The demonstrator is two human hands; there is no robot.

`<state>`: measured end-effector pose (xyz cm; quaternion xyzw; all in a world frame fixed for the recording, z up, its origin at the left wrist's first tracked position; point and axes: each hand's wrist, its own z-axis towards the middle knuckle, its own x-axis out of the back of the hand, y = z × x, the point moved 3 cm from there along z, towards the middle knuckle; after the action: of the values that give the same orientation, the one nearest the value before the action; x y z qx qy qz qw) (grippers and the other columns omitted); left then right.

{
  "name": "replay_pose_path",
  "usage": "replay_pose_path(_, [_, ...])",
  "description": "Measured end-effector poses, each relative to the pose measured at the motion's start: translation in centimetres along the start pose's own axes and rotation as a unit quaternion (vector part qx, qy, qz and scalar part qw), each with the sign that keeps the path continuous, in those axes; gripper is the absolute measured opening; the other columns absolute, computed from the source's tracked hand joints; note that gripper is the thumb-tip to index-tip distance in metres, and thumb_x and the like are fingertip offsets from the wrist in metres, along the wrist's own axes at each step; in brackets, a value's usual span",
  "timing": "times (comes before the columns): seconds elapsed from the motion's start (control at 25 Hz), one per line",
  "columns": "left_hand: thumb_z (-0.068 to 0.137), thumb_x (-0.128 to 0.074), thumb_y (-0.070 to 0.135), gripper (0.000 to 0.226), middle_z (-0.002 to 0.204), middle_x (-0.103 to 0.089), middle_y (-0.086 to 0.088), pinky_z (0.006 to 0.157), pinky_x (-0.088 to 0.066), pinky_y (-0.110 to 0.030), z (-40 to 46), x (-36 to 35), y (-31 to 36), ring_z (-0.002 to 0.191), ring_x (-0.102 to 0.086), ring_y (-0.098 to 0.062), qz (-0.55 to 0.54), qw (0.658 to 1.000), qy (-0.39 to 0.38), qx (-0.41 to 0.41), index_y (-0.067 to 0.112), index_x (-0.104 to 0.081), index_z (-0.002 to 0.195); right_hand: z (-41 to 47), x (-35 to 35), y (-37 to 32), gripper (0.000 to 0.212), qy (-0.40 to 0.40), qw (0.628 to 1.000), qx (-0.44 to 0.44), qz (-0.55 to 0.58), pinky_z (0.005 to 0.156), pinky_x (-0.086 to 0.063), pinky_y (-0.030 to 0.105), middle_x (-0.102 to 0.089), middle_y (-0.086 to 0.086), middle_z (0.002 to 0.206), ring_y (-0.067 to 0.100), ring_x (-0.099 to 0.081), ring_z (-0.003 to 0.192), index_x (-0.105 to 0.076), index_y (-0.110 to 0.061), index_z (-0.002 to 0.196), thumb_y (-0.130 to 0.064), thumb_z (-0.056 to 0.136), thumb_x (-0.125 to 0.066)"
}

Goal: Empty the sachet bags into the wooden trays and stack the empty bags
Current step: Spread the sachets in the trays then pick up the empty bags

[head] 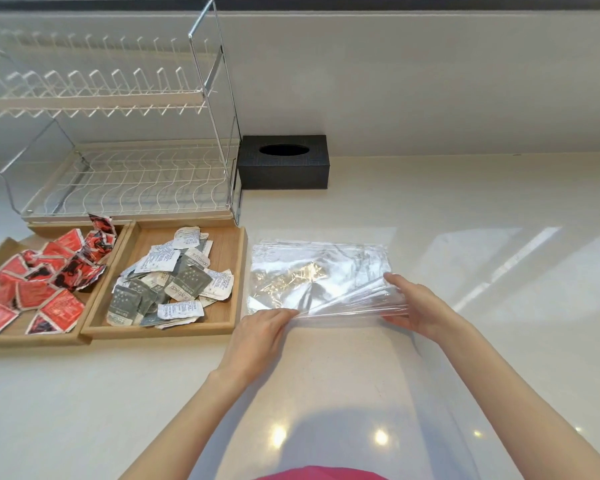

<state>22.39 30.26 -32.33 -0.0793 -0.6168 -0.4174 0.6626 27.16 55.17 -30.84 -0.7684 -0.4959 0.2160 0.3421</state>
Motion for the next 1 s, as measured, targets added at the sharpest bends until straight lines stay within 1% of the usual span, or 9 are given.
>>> replay_pose_path(0.12, [0.086, -0.03, 0.034, 0.042, 0.098, -0.073, -0.001, 0.071, -0.053, -0.033, -0.2, 0.0, -0.2, 0.088, -0.068, -0.024, 0.008, 1.0, -0.02, 0.004, 0.018, -0.063, 0.106, -0.2, 0.1, 0.0, 0.033, 0.011, 1.0, -0.013, -0.005, 0.049, -0.048, 0.022, -0.059, 0.008, 0.076, 0.016, -0.057, 0.054, -0.062, -0.008, 0.092, -0.04, 0.085, -0.054])
replay_pose_path(0.24, [0.083, -0.021, 0.038, 0.053, 0.109, -0.07, 0.0, 0.085, -0.049, -0.037, -0.1, -0.2, -0.5, 0.102, -0.063, -0.022, -0.02, 0.999, -0.029, 0.031, 0.018, -0.062, 0.111, 0.0, -0.1, 0.8, 0.019, 0.02, 0.998, 0.02, -0.057, 0.046, -0.042, 0.02, -0.056, 0.01, 0.087, 0.013, -0.049, 0.058, -0.064, -0.006, 0.099, -0.015, 0.085, -0.056])
replay_pose_path(0.36, [0.08, -0.022, 0.042, 0.058, 0.121, -0.061, -0.007, 0.099, -0.039, -0.04, 0.1, -0.6, -0.7, 0.118, -0.051, -0.028, -0.048, 0.994, -0.043, 0.087, 0.018, -0.055, 0.12, -0.3, -0.6, 0.9, 0.022, 0.04, 0.996, 0.072, 0.021, 0.048, -0.043, 0.021, -0.062, 0.005, 0.084, 0.014, -0.055, 0.065, -0.051, -0.012, 0.1, 0.002, 0.084, -0.051])
replay_pose_path(0.44, [0.081, -0.035, 0.04, 0.053, 0.123, -0.052, -0.017, 0.1, -0.036, -0.044, 0.1, -0.4, -0.6, 0.119, -0.044, -0.034, -0.033, 0.992, 0.012, 0.121, 0.013, -0.05, 0.124, -0.5, -1.0, 0.8, 0.026, 0.054, 0.99, 0.107, 0.068, 0.057, -0.042, 0.024, -0.061, 0.002, 0.085, 0.015, -0.053, 0.068, -0.049, -0.015, 0.099, 0.005, 0.084, -0.047])
replay_pose_path(0.52, [0.083, -0.044, 0.034, 0.05, 0.124, -0.042, -0.019, 0.099, -0.028, -0.032, 0.4, 0.5, 0.1, 0.118, -0.038, -0.032, -0.1, 0.973, 0.069, 0.194, 0.008, -0.044, 0.125, -0.9, -1.3, 0.5, 0.025, 0.063, 0.983, 0.128, 0.119, 0.055, -0.045, 0.021, -0.062, 0.0, 0.087, 0.014, -0.054, 0.068, -0.048, -0.019, 0.091, 0.006, 0.085, -0.046])
replay_pose_path(0.64, [0.087, -0.054, 0.026, 0.048, 0.132, -0.036, -0.013, 0.094, -0.028, -0.022, 1.1, 0.6, 1.3, 0.12, -0.04, -0.021, -0.362, 0.859, 0.073, 0.355, 0.005, -0.036, 0.127, -1.6, -1.9, 0.3, 0.026, 0.061, 0.969, 0.143, 0.191, 0.045, -0.047, 0.014, -0.061, -0.002, 0.088, 0.008, -0.058, 0.064, -0.046, -0.022, 0.085, 0.004, 0.088, -0.046])
replay_pose_path(0.8, [0.084, -0.05, 0.043, 0.053, 0.125, -0.05, -0.009, 0.094, -0.045, -0.04, 3.1, -0.6, 3.1, 0.114, -0.053, -0.023, -0.705, 0.585, -0.015, 0.401, 0.01, -0.041, 0.124, -2.4, -3.7, 1.7, 0.024, 0.027, 0.964, 0.16, 0.209, 0.051, -0.048, 0.018, -0.062, -0.003, 0.084, 0.002, -0.06, 0.056, -0.047, -0.024, 0.089, 0.001, 0.088, -0.048])
replay_pose_path(0.92, [0.084, -0.055, 0.035, 0.053, 0.107, -0.061, -0.01, 0.065, -0.057, -0.032, 4.7, -0.5, 2.6, 0.081, -0.066, -0.02, -0.761, 0.515, 0.049, 0.392, 0.009, -0.042, 0.129, -2.6, -4.8, 3.5, 0.024, 0.0, 0.967, 0.154, 0.204, 0.054, -0.048, 0.018, -0.065, -0.007, 0.083, 0.006, -0.06, 0.067, -0.048, -0.025, 0.089, -0.001, 0.087, -0.051])
replay_pose_path(1.0, [0.089, -0.052, 0.015, 0.048, 0.111, -0.057, -0.01, 0.05, -0.057, -0.027, 4.9, -0.7, 1.8, 0.073, -0.065, -0.017, -0.744, 0.508, 0.102, 0.422, 0.008, -0.035, 0.133, -2.5, -5.0, 4.3, 0.023, -0.014, 0.97, 0.148, 0.191, 0.056, -0.049, 0.016, -0.067, -0.005, 0.09, 0.01, -0.061, 0.074, -0.05, -0.024, 0.09, -0.002, 0.086, -0.053])
